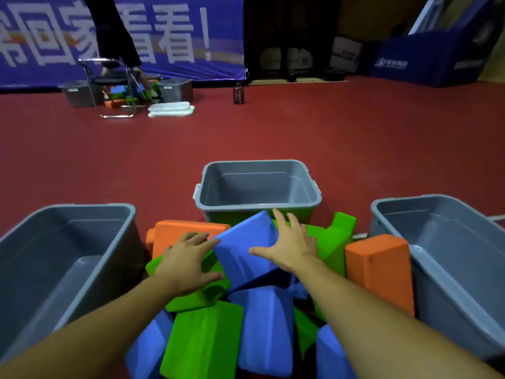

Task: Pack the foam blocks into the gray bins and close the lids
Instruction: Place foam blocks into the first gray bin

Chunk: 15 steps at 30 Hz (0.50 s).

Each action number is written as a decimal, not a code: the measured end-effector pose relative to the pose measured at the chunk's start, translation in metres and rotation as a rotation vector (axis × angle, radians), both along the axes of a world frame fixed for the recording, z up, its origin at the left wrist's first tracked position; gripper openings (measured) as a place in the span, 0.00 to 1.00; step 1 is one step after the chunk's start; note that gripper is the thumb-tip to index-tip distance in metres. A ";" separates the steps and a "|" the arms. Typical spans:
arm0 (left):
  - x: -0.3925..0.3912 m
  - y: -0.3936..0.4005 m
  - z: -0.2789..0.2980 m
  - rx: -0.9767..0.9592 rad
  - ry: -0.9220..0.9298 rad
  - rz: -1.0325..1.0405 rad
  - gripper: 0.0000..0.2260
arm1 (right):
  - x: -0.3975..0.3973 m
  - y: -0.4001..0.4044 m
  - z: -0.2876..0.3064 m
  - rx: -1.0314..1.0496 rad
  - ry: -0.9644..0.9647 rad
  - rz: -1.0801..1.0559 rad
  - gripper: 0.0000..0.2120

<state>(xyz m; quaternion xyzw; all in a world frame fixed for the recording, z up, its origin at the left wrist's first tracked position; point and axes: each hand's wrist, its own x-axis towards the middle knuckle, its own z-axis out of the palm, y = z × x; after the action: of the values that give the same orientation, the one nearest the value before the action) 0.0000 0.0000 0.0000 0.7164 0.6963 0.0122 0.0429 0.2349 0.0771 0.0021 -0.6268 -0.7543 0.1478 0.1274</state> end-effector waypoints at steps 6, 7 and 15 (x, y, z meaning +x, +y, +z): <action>-0.013 0.010 0.001 -0.114 0.117 -0.049 0.44 | -0.026 0.011 -0.024 -0.098 0.044 0.038 0.61; -0.013 0.009 0.003 -0.143 0.150 -0.056 0.45 | -0.029 0.011 -0.025 -0.099 0.048 0.044 0.61; -0.026 0.003 0.005 -0.159 0.323 -0.104 0.49 | -0.032 0.011 -0.019 -0.033 0.168 -0.028 0.52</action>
<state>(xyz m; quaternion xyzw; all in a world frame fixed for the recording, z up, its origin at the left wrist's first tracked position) -0.0265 0.0032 0.0045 0.7383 0.6550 -0.1602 -0.0124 0.2024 0.0880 -0.0173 -0.6247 -0.7296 0.2104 0.1820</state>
